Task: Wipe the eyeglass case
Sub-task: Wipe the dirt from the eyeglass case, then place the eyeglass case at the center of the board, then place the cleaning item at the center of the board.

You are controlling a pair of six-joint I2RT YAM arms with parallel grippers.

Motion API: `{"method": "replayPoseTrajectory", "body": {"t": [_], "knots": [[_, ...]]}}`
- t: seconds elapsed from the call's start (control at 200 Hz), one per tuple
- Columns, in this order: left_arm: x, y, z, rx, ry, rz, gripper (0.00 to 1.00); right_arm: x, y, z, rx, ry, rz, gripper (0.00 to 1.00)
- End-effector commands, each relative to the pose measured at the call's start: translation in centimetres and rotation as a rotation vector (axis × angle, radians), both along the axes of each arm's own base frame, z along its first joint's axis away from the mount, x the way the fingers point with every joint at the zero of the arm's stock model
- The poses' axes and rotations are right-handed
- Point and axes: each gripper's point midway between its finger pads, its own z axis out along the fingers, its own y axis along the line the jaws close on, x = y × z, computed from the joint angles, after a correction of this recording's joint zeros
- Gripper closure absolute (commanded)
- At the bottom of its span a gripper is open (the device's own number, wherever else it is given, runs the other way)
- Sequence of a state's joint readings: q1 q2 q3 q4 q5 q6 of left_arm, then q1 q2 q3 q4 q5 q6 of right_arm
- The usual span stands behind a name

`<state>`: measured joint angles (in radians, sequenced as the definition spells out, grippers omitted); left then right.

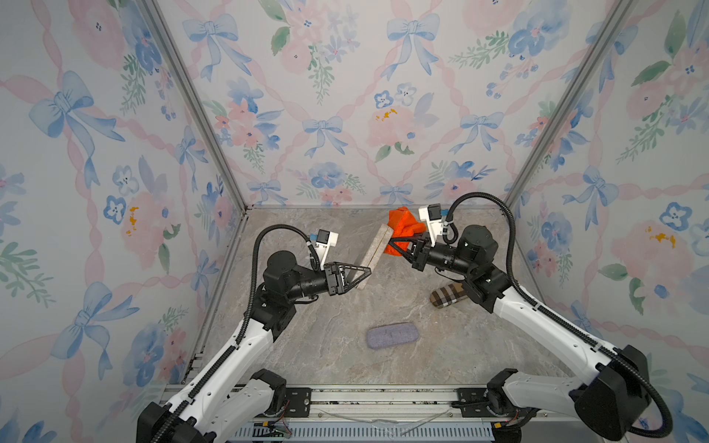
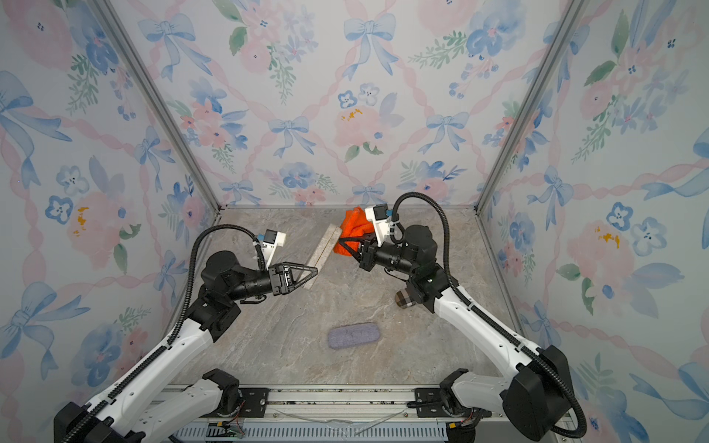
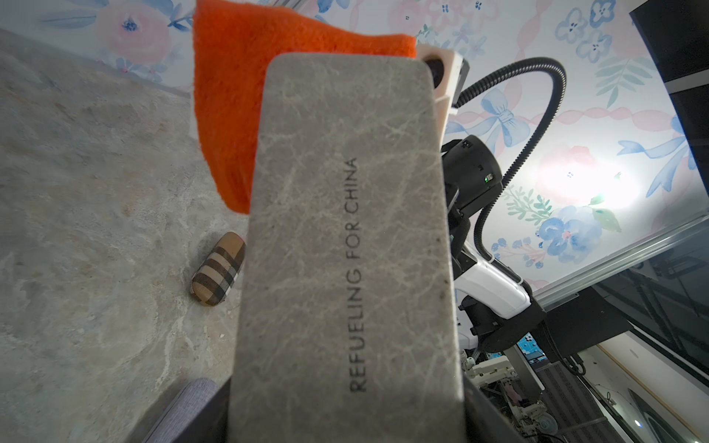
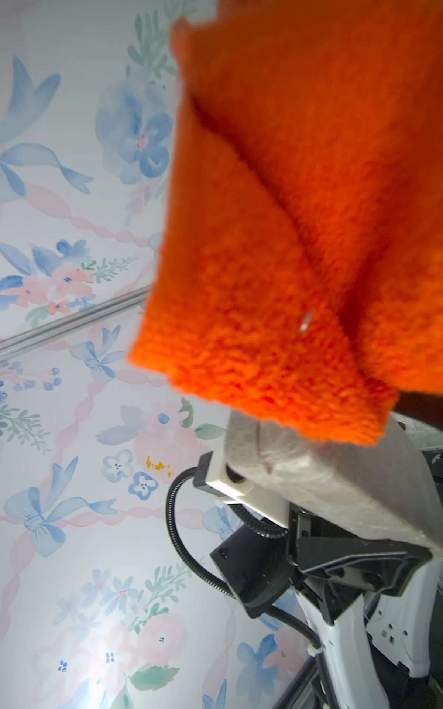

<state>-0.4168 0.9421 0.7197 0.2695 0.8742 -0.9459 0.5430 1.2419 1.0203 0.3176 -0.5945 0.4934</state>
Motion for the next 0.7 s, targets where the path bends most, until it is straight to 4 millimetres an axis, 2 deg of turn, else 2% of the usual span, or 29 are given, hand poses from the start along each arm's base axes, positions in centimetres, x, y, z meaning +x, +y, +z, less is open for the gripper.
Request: {"method": "replayPoseTrajectory", "body": {"t": [0.0, 0.14, 0.16, 0.22, 0.32, 0.48, 0.555, 0.63, 0.695], "knots": [[-1.7, 0.0, -0.6, 0.011, -0.006, -0.082, 0.69, 0.5, -1.5, 3.3, 0.032, -0.075, -0.042, 1.0], [-0.7, 1.1, 0.4, 0.016, -0.083, -0.063, 0.68, 1.8, -3.7, 1.7, -0.025, 0.01, -0.134, 1.0], [-0.4, 1.3, 1.7, 0.014, -0.128, -0.056, 0.68, 1.9, -4.0, 1.4, -0.037, 0.03, -0.144, 1.0], [0.9, 1.2, 1.7, 0.084, -0.189, -0.034, 0.68, 2.1, -5.1, 0.3, -0.091, 0.094, -0.171, 1.0], [2.8, 0.7, -0.1, 0.257, -0.268, -0.038, 0.7, 2.0, -7.0, -2.1, -0.231, 0.2, -0.227, 1.0], [5.4, 0.0, -2.2, 0.415, -0.502, -0.044, 0.7, 2.2, -10.8, -6.4, -0.486, 0.346, -0.356, 1.0], [6.7, -0.3, -3.3, 0.489, -0.585, -0.05, 0.7, 2.8, -14.1, -8.4, -0.67, 0.391, -0.498, 1.0], [7.2, -1.1, -4.4, 0.55, -0.678, -0.093, 0.7, 3.6, -17.7, -9.1, -0.842, 0.396, -0.634, 1.0], [7.2, -2.0, -5.8, 0.611, -0.767, -0.154, 0.68, 3.9, -20.3, -9.7, -0.936, 0.45, -0.683, 1.0]]}}
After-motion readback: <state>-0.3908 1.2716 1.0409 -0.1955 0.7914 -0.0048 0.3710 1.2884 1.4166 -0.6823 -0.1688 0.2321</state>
